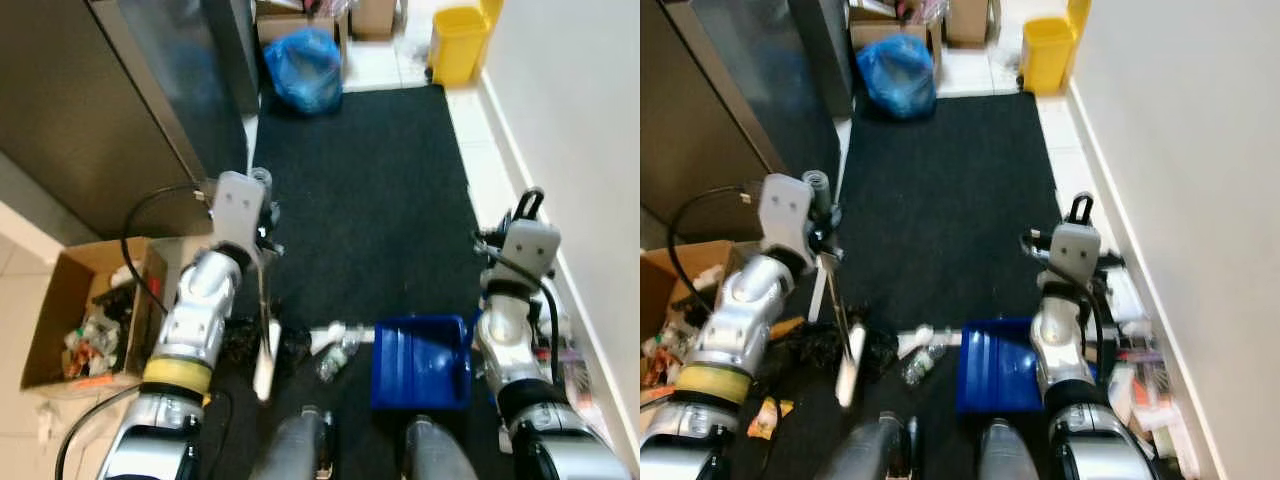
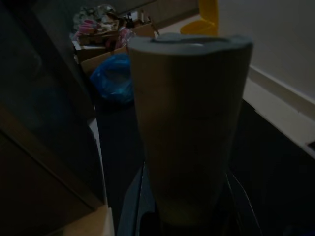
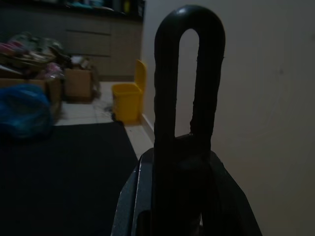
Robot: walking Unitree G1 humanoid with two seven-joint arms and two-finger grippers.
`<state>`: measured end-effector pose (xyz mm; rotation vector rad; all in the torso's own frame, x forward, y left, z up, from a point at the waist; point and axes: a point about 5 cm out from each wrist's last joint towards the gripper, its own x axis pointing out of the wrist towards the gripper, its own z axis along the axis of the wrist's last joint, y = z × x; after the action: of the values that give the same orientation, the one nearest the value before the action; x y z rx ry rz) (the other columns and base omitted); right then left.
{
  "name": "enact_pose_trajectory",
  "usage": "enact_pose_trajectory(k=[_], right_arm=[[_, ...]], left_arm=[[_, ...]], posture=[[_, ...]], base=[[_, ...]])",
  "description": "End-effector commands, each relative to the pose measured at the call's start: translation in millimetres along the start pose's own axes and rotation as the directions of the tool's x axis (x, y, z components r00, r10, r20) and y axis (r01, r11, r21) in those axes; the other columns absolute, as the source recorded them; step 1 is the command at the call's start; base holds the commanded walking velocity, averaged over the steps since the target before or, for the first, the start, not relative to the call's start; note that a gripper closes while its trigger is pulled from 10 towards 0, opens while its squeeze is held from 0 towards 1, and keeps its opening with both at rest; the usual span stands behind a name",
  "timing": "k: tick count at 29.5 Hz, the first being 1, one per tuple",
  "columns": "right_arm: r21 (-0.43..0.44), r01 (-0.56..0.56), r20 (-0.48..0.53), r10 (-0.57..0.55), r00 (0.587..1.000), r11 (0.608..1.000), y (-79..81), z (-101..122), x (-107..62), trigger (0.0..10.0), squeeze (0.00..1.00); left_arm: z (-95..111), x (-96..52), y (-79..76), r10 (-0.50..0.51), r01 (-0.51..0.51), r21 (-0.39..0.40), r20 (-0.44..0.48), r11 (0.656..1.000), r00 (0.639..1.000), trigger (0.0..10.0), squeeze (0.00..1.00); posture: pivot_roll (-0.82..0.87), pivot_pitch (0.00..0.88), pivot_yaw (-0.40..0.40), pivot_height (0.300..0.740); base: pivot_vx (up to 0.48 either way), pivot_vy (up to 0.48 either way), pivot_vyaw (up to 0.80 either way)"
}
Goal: Sweep floor
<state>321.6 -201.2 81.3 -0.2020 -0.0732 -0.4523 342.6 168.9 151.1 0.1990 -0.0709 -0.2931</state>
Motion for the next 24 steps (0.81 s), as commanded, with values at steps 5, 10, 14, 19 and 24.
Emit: enact_pose_trajectory(k=[5, 10, 14, 19, 24], right_arm=[[0.021, 0.000, 0.039, 0.000, 0.999, 1.000, 11.8, 9.9, 1.1, 10.0, 0.00], [0.066, 0.018, 0.056, -0.022, 0.998, 0.998, 17.1, 17.1, 3.5, 10.0, 0.00], [0.090, 0.025, 0.043, -0.029, 0.999, 0.996, 20.7, 17.3, 2.5, 10.0, 0.00], [0.124, 0.038, 0.017, -0.040, 0.999, 0.992, 32.5, 16.7, -4.6, 10.0, 0.00], [0.173, 0.036, -0.022, -0.033, 0.999, 0.984, 44.0, 12.5, -15.4, 10.0, 0.00]], left_arm=[[6.5, 11.1, 20.0, -0.037, 0.037, 0.022, 0.022, 0.999, 0.999, 10.0, 0.03], [-3.2, 22.9, 19.9, -0.085, 0.086, 0.045, -0.039, 0.995, 0.996, 10.0, 0.00], [-7.4, 23.9, 16.7, -0.099, 0.100, 0.028, -0.047, 0.995, 0.994, 10.0, 0.01], [-12.1, 28.3, 8.6, -0.125, 0.123, -0.062, -0.033, 0.990, 0.992, 10.0, 0.06], [-5.4, 34.5, -2.3, -0.132, 0.141, -0.174, 0.060, 0.975, 0.989, 10.0, 0.09]], posture=[[0.16, 0.307, 0.130, 0.740], [0.13, 0.349, 0.143, 0.740], [0.12, 0.360, 0.148, 0.740], [0.11, 0.364, 0.155, 0.740], [0.10, 0.367, 0.158, 0.740]], base=[[0.000, 0.000, 0.00], [0.000, 0.000, 0.00], [0.000, 0.000, 0.00], [0.000, 0.000, 0.00], [0.000, 0.000, 0.00]])
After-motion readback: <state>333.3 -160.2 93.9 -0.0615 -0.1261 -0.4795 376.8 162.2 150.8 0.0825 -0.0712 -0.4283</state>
